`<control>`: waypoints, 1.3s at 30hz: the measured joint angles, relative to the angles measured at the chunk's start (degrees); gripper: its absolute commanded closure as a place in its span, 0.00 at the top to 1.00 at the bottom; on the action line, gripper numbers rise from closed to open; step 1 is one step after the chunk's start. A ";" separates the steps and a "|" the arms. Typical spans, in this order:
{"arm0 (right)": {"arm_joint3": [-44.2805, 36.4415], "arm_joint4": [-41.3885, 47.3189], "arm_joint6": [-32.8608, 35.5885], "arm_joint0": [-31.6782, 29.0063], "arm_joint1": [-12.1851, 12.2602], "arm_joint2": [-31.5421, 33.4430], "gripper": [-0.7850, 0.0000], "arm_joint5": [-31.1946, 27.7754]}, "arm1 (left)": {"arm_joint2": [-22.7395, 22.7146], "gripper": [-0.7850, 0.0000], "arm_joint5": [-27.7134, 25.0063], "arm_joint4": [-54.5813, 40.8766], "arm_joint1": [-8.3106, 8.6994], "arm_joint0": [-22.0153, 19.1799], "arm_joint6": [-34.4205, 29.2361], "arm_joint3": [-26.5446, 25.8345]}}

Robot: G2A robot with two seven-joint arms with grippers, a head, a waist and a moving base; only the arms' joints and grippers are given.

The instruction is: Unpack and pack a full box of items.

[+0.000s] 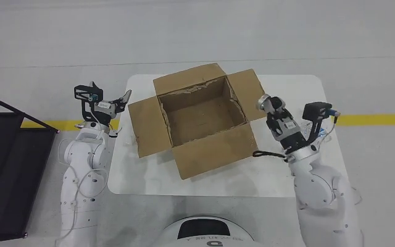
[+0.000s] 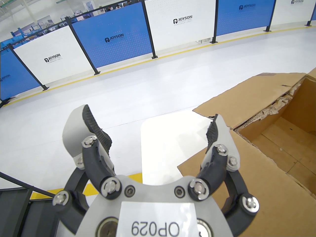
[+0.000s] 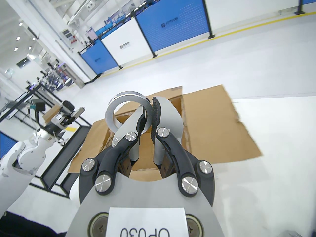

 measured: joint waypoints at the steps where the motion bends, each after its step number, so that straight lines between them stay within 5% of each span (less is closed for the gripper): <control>1: 0.05 1.60 -0.72 -1.75 0.06 2.69 0.00 0.04 | 0.00 1.00 0.00 0.00 0.00 0.00 0.00 0.00; 8: 2.30 10.89 1.01 -5.36 0.20 11.17 0.00 3.01 | 0.00 1.00 0.00 0.00 0.00 0.00 0.00 0.00; 18: 1.42 8.49 0.53 -5.51 0.25 10.35 0.00 3.03 | 0.00 1.00 0.00 0.00 0.00 0.00 0.00 0.00; 23: 0.87 2.53 -3.27 -10.60 0.23 11.38 0.00 1.07 | 0.00 1.00 0.00 0.00 0.00 0.00 0.00 0.00; 30: 10.96 9.97 2.16 -13.40 0.98 23.62 0.00 -1.06 | 0.00 1.00 0.00 0.00 0.00 0.00 0.00 0.00; 39: 24.74 3.41 13.65 -5.04 2.88 28.07 0.00 5.53 | 0.00 1.00 0.00 0.00 0.00 0.00 0.00 0.00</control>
